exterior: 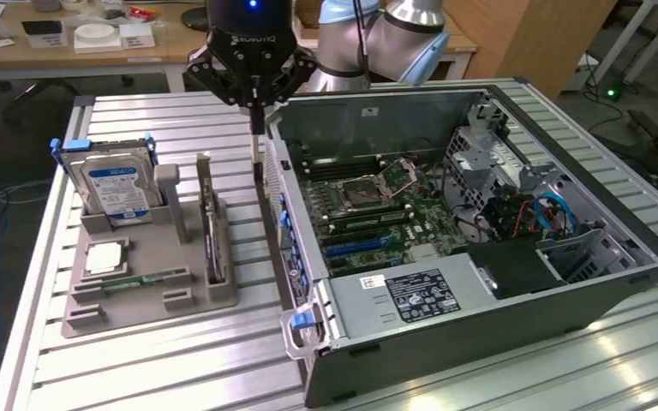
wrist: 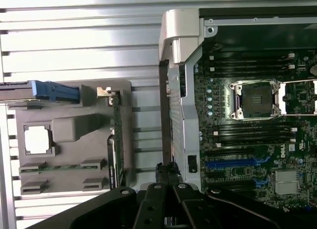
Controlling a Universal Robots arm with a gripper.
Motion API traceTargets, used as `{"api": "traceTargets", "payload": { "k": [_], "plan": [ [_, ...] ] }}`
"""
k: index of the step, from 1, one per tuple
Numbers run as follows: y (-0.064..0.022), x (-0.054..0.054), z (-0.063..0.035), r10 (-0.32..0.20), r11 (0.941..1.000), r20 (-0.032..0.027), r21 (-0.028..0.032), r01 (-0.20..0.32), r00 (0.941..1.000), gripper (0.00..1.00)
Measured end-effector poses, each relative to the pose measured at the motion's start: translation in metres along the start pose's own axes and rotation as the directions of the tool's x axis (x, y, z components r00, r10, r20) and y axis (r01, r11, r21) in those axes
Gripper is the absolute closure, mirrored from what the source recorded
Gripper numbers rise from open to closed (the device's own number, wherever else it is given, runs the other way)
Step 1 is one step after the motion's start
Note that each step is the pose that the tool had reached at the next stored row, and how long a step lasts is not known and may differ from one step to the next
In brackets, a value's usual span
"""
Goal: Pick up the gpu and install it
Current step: 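Reach for the gpu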
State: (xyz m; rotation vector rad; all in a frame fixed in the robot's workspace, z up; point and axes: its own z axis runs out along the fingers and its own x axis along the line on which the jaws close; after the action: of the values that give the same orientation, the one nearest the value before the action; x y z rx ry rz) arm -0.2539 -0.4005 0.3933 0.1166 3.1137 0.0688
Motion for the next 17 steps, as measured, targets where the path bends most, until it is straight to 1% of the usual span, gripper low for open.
{"api": "traceTargets", "payload": {
  "k": [17],
  "plan": [
    [-0.0017,0.017,-0.0005,0.000,1.0000,-0.0001,0.0000,0.000,1.0000,0.89]
  ]
}}
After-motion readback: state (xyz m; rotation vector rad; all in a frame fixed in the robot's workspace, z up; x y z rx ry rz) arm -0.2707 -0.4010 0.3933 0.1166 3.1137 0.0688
